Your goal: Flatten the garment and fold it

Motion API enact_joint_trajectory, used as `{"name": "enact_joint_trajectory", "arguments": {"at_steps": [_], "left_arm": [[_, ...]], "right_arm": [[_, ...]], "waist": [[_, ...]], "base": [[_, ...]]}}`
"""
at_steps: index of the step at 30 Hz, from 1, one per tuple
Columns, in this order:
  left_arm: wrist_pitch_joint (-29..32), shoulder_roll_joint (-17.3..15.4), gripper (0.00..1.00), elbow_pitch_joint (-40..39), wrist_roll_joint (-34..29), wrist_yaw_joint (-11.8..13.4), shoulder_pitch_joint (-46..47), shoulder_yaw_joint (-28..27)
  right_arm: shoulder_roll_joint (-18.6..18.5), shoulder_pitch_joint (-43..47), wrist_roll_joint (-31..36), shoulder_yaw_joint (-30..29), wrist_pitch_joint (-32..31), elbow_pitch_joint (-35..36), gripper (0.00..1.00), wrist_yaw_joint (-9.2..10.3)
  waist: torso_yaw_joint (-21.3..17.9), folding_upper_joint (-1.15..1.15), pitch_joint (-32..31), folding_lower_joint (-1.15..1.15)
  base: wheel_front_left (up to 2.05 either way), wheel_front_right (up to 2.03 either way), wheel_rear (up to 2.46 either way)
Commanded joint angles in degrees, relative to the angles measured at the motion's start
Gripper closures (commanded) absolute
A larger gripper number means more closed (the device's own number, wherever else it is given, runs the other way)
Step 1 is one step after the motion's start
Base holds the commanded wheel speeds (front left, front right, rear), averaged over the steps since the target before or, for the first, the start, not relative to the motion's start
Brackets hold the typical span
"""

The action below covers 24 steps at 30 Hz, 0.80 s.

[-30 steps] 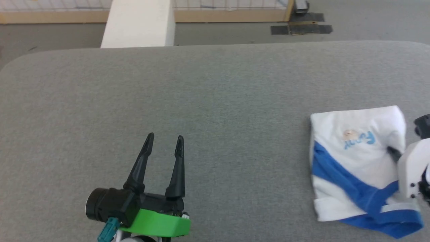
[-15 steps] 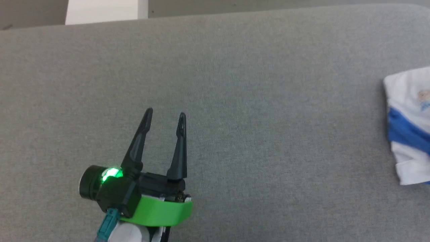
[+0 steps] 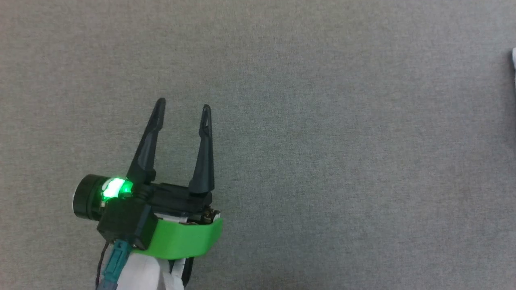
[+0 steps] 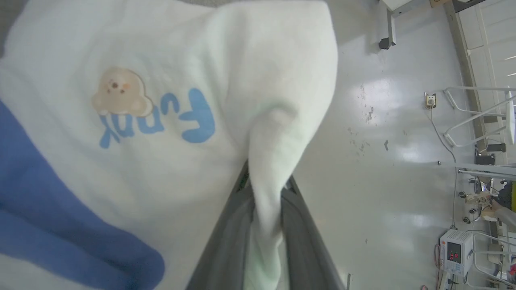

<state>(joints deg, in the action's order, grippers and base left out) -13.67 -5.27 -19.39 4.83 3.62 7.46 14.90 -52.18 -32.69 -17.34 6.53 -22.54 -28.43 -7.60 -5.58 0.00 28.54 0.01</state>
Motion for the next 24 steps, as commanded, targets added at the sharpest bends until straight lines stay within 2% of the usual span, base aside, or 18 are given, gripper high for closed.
{"name": "enact_joint_trajectory", "arguments": {"at_steps": [1,7,9,10,11,20,24], "left_arm": [[0.0,-0.8,0.0,-0.6,-1.1,0.0,1.4,0.0],[0.7,-1.3,0.0,-1.2,-3.0,1.6,1.9,-0.4],[0.8,-1.4,0.0,-0.9,-3.4,1.9,2.0,-0.5],[0.8,-1.4,0.0,-0.6,-3.4,2.0,2.0,-0.5],[0.8,-1.5,0.0,-0.4,-3.4,2.1,2.0,-0.5],[0.2,-1.5,0.0,2.0,-1.5,2.3,-0.1,-0.9],[-0.1,-1.3,0.0,3.8,0.2,2.5,-2.1,-1.2]], "right_arm": [[0.6,-1.3,0.7,-0.1,0.9,-0.8,1.0,0.11],[2.5,-3.5,1.9,-0.4,3.0,-4.8,1.0,0.11],[3.2,-4.2,2.3,-0.4,3.9,-5.9,0.71,0.11],[3.5,-4.6,2.6,-0.2,4.3,-6.5,0.1,0.11],[3.7,-4.8,2.9,-0.1,4.6,-6.9,0.0,0.11],[5.3,-5.3,3.1,0.6,6.2,-9.7,0.0,0.11],[7.8,-4.1,2.0,-0.3,7.1,-9.7,0.0,0.11]], "waist": [[-0.6,0.0,1.9,-0.01],[-1.3,0.0,2.5,-0.01],[-1.5,0.0,2.2,-0.01],[-1.6,0.0,1.8,-0.01],[-1.7,0.0,1.3,-0.01],[-1.8,0.0,-5.5,-0.01],[-1.6,0.0,-10.0,-0.01]], "base": [[0.0,0.0,0.0],[0.0,0.0,0.0],[0.0,0.0,0.0],[0.0,0.0,0.0],[0.0,0.0,0.0],[0.0,0.0,0.0],[0.0,0.0,0.0]]}}
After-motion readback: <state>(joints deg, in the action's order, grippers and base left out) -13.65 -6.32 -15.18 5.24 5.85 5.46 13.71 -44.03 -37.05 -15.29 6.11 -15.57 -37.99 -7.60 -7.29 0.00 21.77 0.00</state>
